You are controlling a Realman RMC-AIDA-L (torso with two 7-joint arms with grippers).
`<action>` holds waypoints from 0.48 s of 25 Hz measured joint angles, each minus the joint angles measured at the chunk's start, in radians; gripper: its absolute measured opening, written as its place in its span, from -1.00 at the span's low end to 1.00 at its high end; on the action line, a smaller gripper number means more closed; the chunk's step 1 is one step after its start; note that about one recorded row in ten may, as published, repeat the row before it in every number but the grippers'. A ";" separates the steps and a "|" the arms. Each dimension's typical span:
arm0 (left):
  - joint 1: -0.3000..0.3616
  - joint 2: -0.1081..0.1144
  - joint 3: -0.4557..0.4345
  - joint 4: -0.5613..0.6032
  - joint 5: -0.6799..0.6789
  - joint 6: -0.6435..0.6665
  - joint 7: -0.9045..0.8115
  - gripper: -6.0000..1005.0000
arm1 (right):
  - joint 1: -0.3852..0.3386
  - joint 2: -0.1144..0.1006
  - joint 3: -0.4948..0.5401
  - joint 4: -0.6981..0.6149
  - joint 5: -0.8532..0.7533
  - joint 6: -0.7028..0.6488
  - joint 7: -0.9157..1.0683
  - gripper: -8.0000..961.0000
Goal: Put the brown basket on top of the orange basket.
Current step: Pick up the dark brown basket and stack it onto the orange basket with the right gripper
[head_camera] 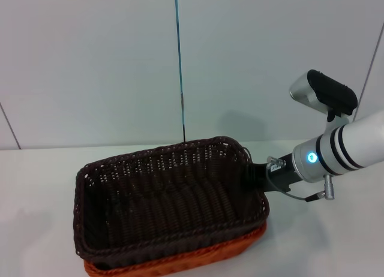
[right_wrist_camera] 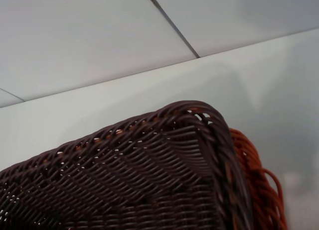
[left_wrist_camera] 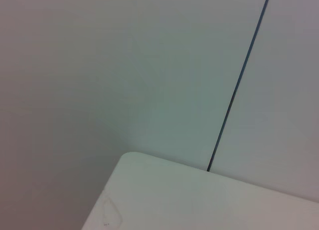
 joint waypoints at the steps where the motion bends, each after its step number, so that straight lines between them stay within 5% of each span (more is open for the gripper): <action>1: 0.000 0.000 0.000 0.000 0.000 0.000 0.000 0.69 | 0.000 0.000 0.000 0.000 0.000 -0.003 -0.001 -0.40; 12: 0.003 0.000 0.000 0.000 0.000 0.001 -0.001 0.68 | -0.002 -0.001 0.007 0.017 0.006 -0.026 0.001 -0.14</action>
